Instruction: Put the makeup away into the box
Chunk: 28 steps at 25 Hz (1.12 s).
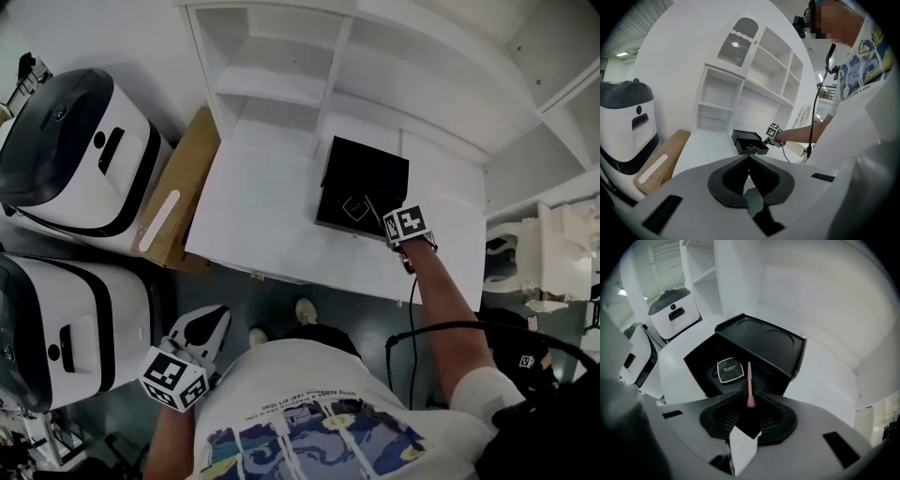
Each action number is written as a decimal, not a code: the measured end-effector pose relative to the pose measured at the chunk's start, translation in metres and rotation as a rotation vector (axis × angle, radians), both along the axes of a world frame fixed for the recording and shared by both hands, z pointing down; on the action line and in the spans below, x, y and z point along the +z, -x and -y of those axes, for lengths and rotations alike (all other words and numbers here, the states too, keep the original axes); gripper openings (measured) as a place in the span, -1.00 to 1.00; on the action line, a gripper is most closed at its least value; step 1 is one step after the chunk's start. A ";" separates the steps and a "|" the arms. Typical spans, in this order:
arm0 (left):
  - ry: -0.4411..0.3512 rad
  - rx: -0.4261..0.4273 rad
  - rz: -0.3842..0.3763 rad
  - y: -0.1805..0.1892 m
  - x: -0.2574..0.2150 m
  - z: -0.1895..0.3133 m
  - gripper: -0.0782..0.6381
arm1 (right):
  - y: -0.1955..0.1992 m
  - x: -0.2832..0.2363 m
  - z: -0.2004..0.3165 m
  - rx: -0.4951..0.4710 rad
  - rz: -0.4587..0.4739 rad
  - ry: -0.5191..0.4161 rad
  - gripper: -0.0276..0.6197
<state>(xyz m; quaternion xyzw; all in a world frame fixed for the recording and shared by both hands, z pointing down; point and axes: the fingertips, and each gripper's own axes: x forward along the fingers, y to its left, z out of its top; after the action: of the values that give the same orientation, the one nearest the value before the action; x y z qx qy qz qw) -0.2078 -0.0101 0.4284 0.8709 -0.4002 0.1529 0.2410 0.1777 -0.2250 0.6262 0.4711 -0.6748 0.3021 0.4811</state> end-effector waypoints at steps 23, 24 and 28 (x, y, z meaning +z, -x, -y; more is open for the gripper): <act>-0.022 0.325 -0.096 0.014 0.017 -0.053 -0.74 | 0.114 -0.063 -0.248 0.143 0.284 -0.238 -0.84; -0.016 0.341 -0.094 0.013 0.020 -0.057 -0.74 | 0.122 -0.065 -0.260 0.136 0.299 -0.243 -0.84; -0.004 0.413 -0.089 -0.002 0.026 -0.073 -0.74 | 0.146 -0.074 -0.297 0.093 0.333 -0.262 -0.84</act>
<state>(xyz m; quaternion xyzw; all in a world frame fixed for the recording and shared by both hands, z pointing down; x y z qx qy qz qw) -0.2060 0.0626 0.4543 0.9407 -0.2026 0.1596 0.2202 0.0317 0.0721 0.5520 0.5039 -0.7560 0.3073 0.2830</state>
